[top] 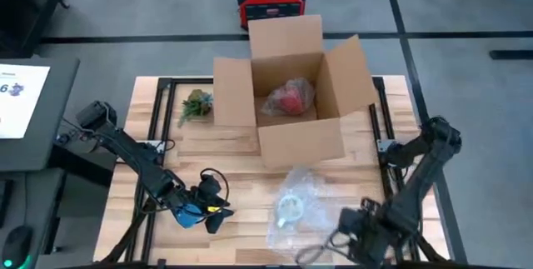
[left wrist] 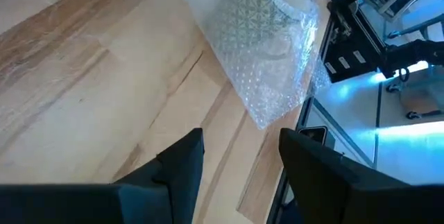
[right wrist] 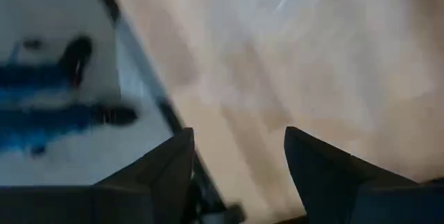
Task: Wrap mug
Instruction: Wrap the white mug with bubble wrap
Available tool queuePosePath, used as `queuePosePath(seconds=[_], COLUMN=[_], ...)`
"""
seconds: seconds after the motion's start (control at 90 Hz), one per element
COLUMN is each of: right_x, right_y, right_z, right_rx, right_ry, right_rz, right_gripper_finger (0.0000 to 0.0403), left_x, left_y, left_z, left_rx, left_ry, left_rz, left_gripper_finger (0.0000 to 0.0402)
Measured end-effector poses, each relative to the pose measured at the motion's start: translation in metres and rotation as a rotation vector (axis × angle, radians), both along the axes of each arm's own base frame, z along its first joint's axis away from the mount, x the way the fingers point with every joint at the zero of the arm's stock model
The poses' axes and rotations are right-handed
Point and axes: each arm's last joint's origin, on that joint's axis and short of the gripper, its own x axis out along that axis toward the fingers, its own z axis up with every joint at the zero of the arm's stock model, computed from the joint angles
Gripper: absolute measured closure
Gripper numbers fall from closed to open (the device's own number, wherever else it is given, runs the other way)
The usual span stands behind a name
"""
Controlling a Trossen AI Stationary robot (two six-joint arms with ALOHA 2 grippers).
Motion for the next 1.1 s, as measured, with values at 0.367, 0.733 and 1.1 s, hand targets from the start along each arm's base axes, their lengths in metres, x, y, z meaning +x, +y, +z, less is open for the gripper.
queuePosePath(seconds=[0.367, 0.733, 1.1], right_x=[-0.017, -0.015, 0.015], right_y=[-0.036, -0.042, -0.034], right_z=[-0.126, -0.130, -0.069], right_rx=[-0.034, -0.083, 0.116], right_ry=[-0.074, -0.102, -0.213], right_rz=[-0.023, 0.070, 0.003], right_gripper_finger=[0.0201, 0.0382, 0.0401], left_x=[-0.001, 0.013, 0.059], left_y=[0.004, 0.017, 0.023], left_z=[-0.003, 0.004, 0.029], left_rx=[-0.113, -0.141, 0.034], left_ry=[0.056, 0.042, -0.040], left_rz=[0.109, 0.193, 0.159], left_gripper_finger=[0.0234, 0.0265, 0.0299])
